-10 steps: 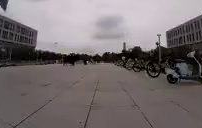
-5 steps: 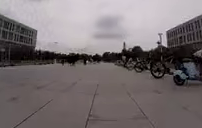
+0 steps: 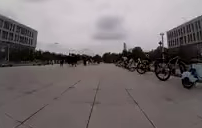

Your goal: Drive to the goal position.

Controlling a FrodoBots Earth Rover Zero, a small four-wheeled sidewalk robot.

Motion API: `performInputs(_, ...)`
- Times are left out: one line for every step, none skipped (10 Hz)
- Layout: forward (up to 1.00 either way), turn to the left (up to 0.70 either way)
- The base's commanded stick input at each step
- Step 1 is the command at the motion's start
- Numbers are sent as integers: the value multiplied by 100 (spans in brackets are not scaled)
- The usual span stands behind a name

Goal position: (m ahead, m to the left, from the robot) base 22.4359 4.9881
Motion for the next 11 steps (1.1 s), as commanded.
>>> performInputs(69, 1)
performInputs(69, 1)
performInputs(69, 1)
performInputs(70, 1)
performInputs(70, 1)
performInputs(70, 1)
performInputs(70, 1)
performInputs(70, 1)
performInputs(70, 1)
performInputs(70, 1)
performInputs(70, 1)
